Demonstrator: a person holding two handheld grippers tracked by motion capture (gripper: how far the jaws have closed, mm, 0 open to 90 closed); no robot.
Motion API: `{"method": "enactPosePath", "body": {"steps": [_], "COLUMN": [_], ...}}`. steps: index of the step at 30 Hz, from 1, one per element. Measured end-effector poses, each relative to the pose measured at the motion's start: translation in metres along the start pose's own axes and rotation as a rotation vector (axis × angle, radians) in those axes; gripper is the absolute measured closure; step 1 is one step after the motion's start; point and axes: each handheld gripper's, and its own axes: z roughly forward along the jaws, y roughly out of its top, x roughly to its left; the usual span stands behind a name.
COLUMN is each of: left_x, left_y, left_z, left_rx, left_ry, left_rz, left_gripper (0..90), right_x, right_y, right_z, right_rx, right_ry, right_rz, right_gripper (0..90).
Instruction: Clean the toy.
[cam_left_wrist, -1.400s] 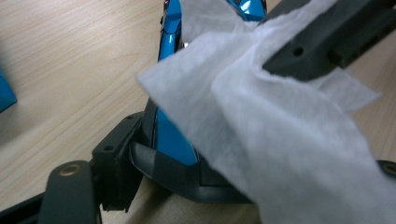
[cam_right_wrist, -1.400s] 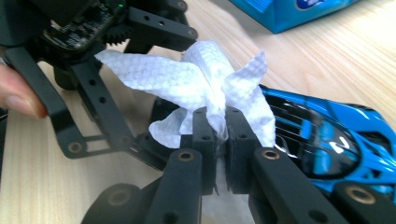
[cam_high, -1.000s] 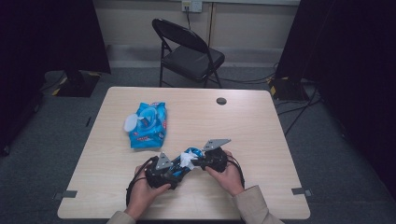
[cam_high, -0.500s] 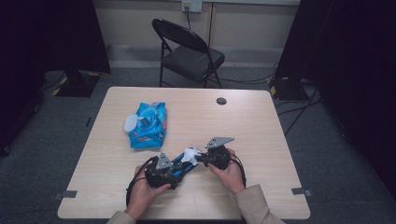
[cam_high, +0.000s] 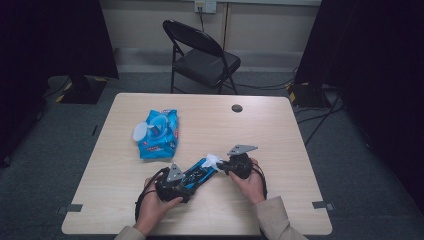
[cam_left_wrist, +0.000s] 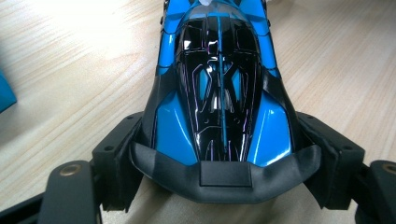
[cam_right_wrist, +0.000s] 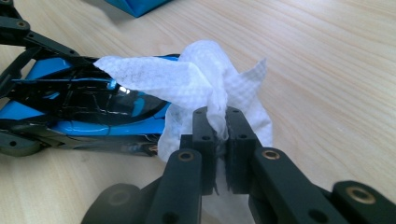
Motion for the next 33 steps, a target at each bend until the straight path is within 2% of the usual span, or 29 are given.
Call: {"method": "enactPosePath", "body": {"steps": [5,10,16,20,23,25,28,33], "left_x": [0.0,0.0,0.0,0.0,0.0,0.0,0.0,0.0], "left_y": [0.0,0.0,0.0,0.0,0.0,0.0,0.0,0.0], "left_z": [0.0,0.0,0.0,0.0,0.0,0.0,0.0,0.0], "left_rx": [0.0,0.0,0.0,0.0,0.0,0.0,0.001,0.001], "left_ry": [0.0,0.0,0.0,0.0,-0.001,-0.001,0.003,0.003], "left_rz": [0.0,-0.001,0.0,0.0,-0.002,-0.002,0.005,0.003], "left_gripper": [24.1,24.1,24.1,24.1,24.1,24.1,24.1,24.1], "right_x": [0.0,0.007,0.031,0.055,0.072,0.083,0.092,0.095], "right_y": [0.003,0.015,0.03,0.037,0.039,0.04,0.038,0.033], "right_z": [-0.005,-0.014,-0.017,-0.01,-0.002,0.005,0.013,0.026], "right_rx": [-0.001,-0.037,-0.061,-0.073,-0.058,-0.035,-0.015,-0.009], "right_ry": [-0.028,-0.011,0.078,0.17,0.206,0.22,0.234,0.241], "right_rz": [-0.016,-0.038,-0.086,-0.106,-0.141,-0.167,-0.188,-0.195], "right_gripper": [85.2,85.1,85.0,85.0,85.0,84.9,84.8,84.6]}}
